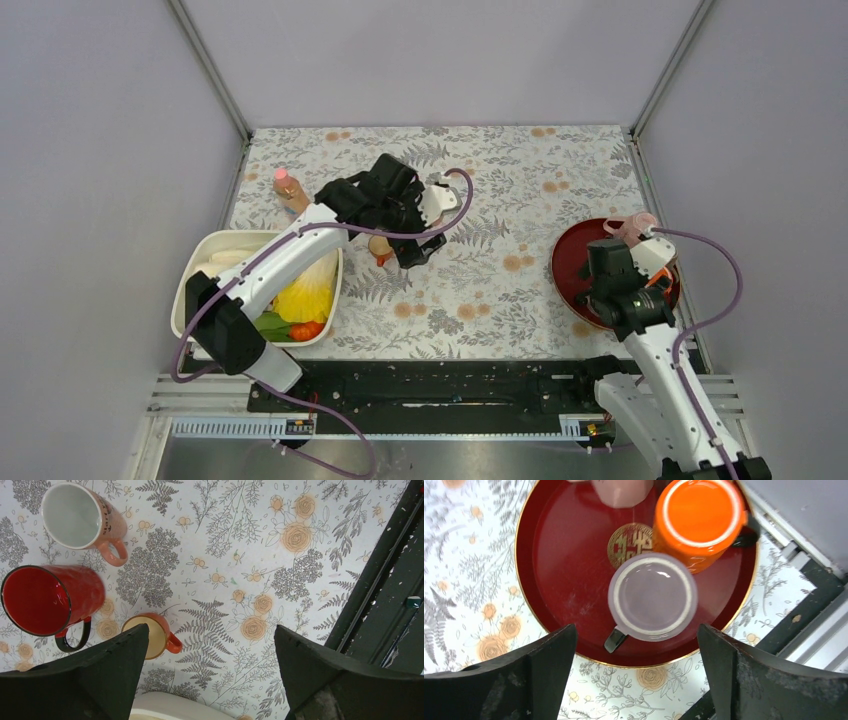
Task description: Turn the mug right side up
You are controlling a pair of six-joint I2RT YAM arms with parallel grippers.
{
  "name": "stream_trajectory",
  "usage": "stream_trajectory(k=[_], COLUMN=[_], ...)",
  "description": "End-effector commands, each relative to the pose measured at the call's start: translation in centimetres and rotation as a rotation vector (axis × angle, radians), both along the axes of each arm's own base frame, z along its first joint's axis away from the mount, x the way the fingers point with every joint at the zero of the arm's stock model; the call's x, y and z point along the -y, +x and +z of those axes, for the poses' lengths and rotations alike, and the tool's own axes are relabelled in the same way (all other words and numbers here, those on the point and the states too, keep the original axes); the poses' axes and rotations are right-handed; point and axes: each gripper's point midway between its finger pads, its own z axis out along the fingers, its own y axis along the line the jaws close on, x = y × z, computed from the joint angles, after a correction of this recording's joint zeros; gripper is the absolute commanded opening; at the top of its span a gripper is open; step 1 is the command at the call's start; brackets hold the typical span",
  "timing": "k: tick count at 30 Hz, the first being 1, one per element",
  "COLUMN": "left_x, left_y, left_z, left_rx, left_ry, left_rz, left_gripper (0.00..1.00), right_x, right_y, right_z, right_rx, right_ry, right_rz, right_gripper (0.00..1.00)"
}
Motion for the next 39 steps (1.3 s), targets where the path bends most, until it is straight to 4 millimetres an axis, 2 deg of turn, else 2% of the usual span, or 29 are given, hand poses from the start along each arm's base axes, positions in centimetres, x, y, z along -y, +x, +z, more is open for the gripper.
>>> stream_trajectory(k=[1, 5, 9, 12, 15, 20, 25, 27, 30, 34, 36, 39], left_x=[0.9, 0.7, 0.4, 0.2, -0.1, -0.4, -0.5, -0.4, -0.3, 0.0, 0.0, 0.0], left_y=[-0.3, -0.6, -1.0, -1.3, -1.6, -2.0, -2.1, -2.2, -2.2, -2.2, -2.2, -2.3], left_z=[2.6, 3.1, 3.4, 3.7, 3.8, 4.5, 4.9, 4.8, 4.5, 4.2, 4.2, 4.3], left_rx=[0.053, 0.069, 0.082, 0.092, 0.101, 0.122, 0.133, 0.129, 0.117, 0.103, 0.1, 0.103], left_ry=[-0.103, -0.113, -0.122, -0.128, -0.132, -0.146, -0.154, -0.155, -0.154, -0.152, -0.155, -0.157], left_rz=[-0.03, -0.037, -0.043, -0.046, -0.051, -0.054, -0.058, -0.064, -0.069, -0.07, -0.073, -0.077], left_gripper=[0.99, 0.99, 0.99, 0.99, 0.99, 0.99, 0.99, 0.99, 0.99, 0.99, 0.99, 0.99], right_x=[3.0, 3.7, 3.7, 2.7, 1.3, -0.9, -0.1, 0.5, 1.4, 2.4, 1.4, -2.6], right_y=[-1.6, -1.4, -0.1, 1.3, 3.3, 7.4, 9.3, 9.2, 8.7, 6.7, 6.1, 5.9], right_z=[1.8, 0.0, -1.9, -3.4, -3.8, -3.4, -3.3, -2.7, -0.5, 2.0, 1.9, 0.2], right_rx=[0.056, 0.044, 0.046, 0.033, 0.024, -0.001, -0.107, -0.143, -0.14, -0.12, -0.107, -0.069], right_ry=[-0.099, -0.051, 0.046, 0.14, 0.194, 0.225, 0.154, 0.126, 0.034, -0.086, -0.074, -0.014], right_rz=[-0.137, -0.169, -0.176, -0.134, -0.052, 0.161, 0.218, 0.203, 0.157, 0.045, 0.053, 0.13], right_gripper=[0.99, 0.99, 0.99, 0.99, 0.99, 0.99, 0.99, 0.99, 0.99, 1.0, 0.99, 0.98])
